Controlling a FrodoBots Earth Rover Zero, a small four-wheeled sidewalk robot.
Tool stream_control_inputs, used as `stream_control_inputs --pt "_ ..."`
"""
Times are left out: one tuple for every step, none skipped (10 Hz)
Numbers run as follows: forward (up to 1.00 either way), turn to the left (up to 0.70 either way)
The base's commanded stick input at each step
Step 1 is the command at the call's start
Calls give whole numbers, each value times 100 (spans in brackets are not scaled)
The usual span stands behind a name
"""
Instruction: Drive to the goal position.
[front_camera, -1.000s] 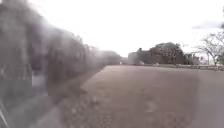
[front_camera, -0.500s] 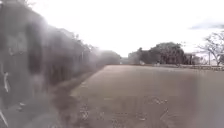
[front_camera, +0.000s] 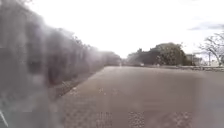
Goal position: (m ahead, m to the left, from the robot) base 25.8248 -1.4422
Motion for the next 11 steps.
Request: stream_control_inputs --pt "100 0" --pt "100 0" --pt "100 0" --pt "100 0" --pt "100 0" --pt "100 0" --pt "100 0" --pt "100 0" --pt "100 0" --pt "100 0" --pt "100 0"
